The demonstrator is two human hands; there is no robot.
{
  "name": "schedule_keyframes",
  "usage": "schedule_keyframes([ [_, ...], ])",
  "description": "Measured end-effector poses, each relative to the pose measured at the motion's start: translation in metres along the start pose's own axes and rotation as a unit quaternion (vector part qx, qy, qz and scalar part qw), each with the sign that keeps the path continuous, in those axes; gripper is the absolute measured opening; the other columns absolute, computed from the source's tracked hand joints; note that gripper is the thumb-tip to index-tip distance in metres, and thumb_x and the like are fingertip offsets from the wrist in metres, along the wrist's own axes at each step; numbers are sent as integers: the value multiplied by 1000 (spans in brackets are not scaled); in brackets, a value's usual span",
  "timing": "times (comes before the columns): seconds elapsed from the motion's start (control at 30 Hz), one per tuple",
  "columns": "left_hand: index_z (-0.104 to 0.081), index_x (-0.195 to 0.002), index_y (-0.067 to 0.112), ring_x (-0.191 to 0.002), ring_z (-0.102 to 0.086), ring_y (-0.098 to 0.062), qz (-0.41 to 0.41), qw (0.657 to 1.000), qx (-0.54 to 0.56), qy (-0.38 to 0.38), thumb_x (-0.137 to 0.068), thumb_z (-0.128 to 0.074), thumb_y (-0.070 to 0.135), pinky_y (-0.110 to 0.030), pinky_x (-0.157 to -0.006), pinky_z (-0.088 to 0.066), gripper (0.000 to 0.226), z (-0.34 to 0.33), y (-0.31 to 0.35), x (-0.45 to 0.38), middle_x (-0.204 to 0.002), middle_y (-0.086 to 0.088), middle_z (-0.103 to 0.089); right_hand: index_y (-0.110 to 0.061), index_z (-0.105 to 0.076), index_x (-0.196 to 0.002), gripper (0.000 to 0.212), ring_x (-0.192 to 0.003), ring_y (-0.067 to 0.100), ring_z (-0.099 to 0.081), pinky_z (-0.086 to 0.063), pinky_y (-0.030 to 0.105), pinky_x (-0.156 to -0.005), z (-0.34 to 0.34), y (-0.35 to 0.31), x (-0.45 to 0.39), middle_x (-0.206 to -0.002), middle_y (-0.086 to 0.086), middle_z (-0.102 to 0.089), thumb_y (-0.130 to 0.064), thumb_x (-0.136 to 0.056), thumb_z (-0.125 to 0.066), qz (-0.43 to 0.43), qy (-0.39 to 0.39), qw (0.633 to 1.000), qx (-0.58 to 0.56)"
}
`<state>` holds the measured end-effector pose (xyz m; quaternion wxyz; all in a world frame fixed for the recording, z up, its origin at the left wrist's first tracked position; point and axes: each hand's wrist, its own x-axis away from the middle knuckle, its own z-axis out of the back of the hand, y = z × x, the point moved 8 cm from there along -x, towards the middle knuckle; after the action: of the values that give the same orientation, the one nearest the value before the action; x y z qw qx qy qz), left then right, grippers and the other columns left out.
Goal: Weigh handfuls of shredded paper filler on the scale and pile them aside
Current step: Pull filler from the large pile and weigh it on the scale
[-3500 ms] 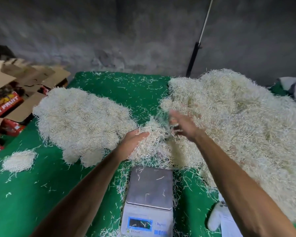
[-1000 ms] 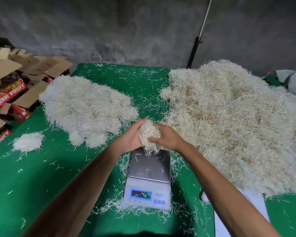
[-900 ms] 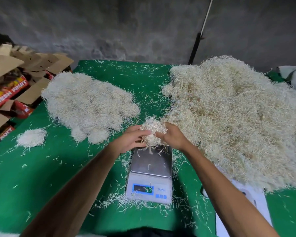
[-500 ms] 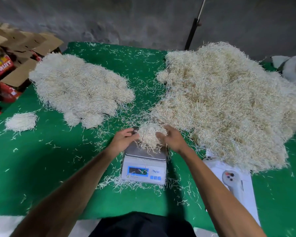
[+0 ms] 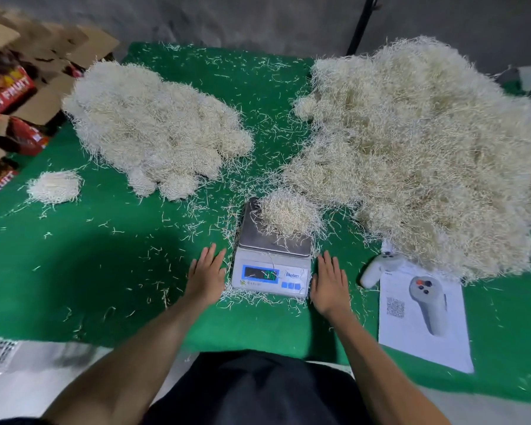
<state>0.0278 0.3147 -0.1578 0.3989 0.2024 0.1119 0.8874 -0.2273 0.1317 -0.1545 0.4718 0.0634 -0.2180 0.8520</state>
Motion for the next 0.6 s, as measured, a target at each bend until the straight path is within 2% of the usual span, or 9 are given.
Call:
schedule_keyframes([
  [0.37, -14, -162, 23, -156, 5, -23, 6, 1000, -8, -6, -108, -37, 20, -47, -125, -1, 59, -4, 4, 7, -169, -4, 4, -17, -3, -165, 57, -158, 24, 11, -2, 48, -129, -6, -3, 7, -172, 4, 10, -28, -111, -20, -13, 6, 1000, 25],
  [0.6, -17, -162, 21, -157, 2, -24, -9, 1000, -24, -1, -109, -39, 22, -46, -126, -5, 58, -5, 3, 8, -170, -5, 0, -17, -19, -163, 55, -159, 22, 0, -6, 46, -129, 4, -4, 9, -173, 2, -4, -29, -111, -30, -9, 31, 999, 3],
])
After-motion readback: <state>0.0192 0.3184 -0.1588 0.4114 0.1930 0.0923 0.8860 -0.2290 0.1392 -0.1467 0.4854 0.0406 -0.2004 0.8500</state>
